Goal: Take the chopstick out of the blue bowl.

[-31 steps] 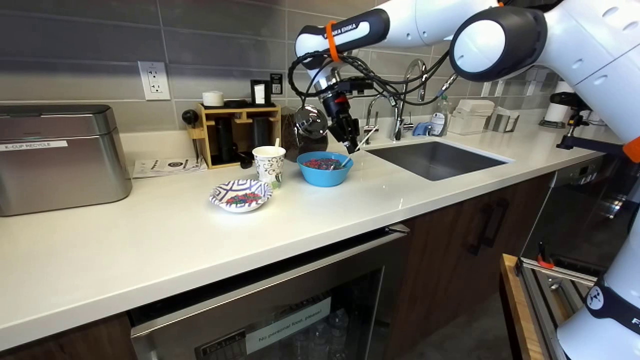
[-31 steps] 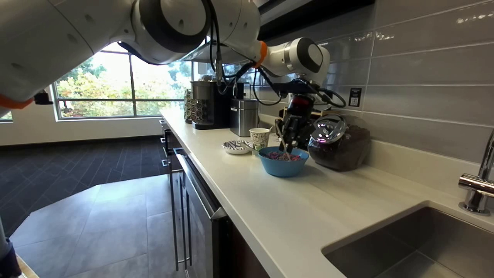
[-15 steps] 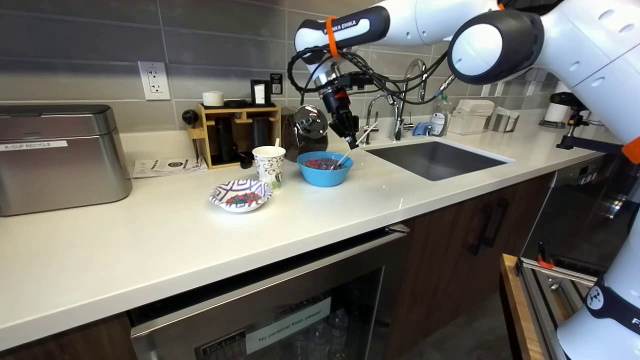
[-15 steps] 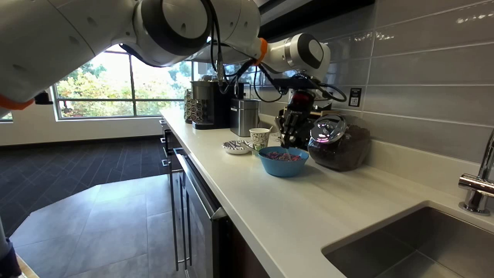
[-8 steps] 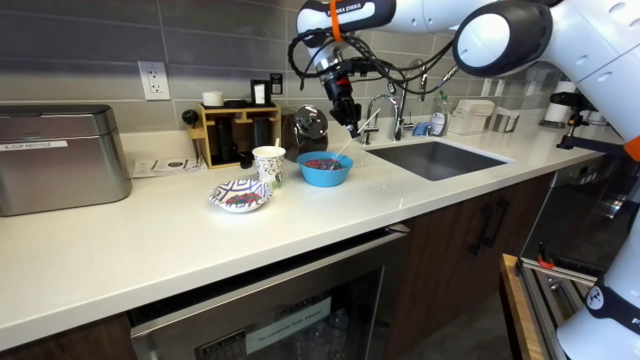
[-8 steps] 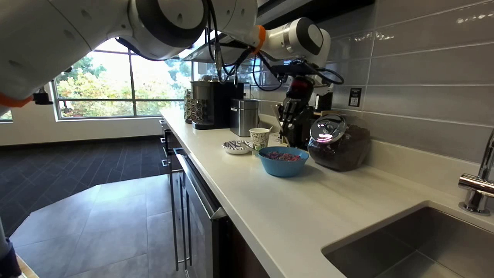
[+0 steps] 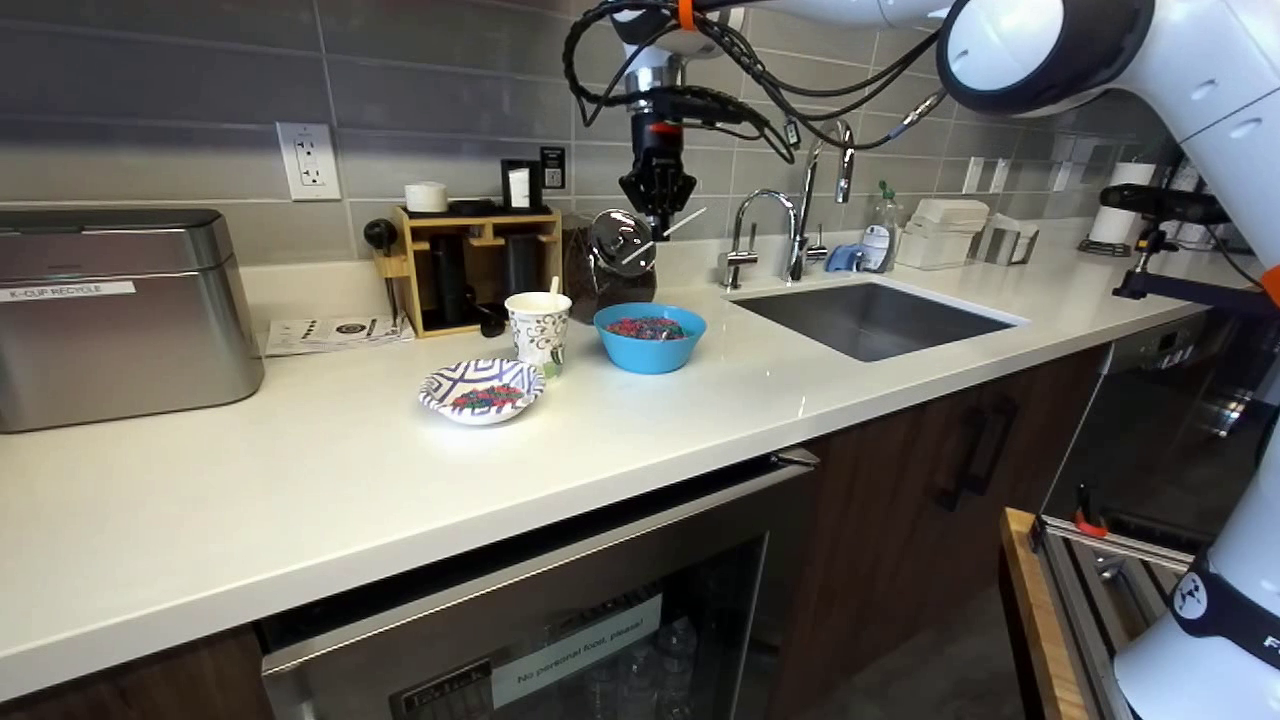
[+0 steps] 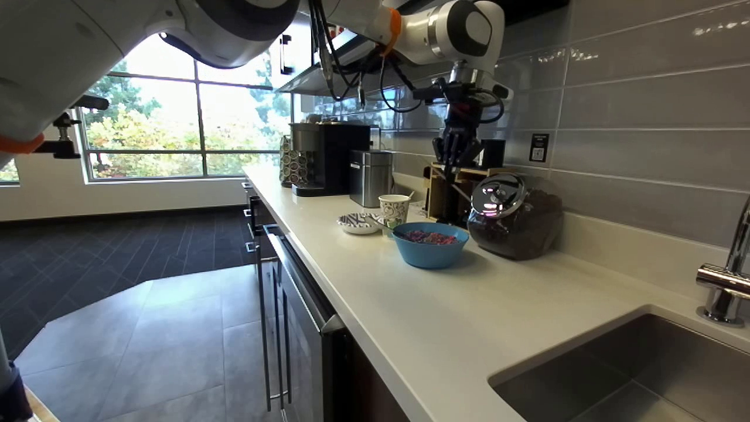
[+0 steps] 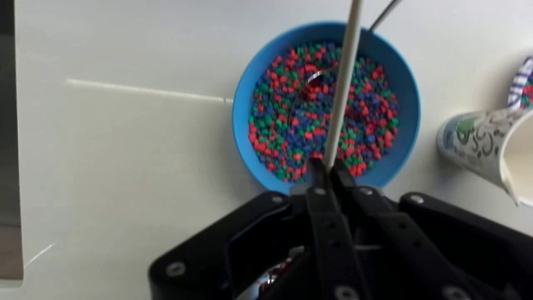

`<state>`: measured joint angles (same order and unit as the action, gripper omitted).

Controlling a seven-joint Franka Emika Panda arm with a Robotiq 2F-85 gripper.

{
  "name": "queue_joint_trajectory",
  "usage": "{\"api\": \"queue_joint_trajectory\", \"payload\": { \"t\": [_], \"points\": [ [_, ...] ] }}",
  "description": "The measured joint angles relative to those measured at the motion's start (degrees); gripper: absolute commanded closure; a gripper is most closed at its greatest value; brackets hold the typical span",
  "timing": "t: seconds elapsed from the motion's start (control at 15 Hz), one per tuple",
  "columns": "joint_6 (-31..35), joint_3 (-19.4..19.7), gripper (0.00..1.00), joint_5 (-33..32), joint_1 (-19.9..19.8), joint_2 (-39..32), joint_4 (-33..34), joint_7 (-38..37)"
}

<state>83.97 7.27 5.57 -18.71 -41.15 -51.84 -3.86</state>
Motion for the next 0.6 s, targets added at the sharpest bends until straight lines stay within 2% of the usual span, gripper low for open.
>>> {"api": "queue_joint_trajectory", "payload": {
  "t": [0.07, 0.4, 0.6],
  "points": [
    [4.3, 0.1, 0.98, 0.0, 0.0, 1.1, -1.7, -0.9],
    [17.0, 0.4, 0.98, -0.6, 0.8, 8.5, -13.8, -2.0],
    [21.5, 0.5, 0.98, -1.2, 1.3, 12.3, -21.1, -1.9]
  ]
}}
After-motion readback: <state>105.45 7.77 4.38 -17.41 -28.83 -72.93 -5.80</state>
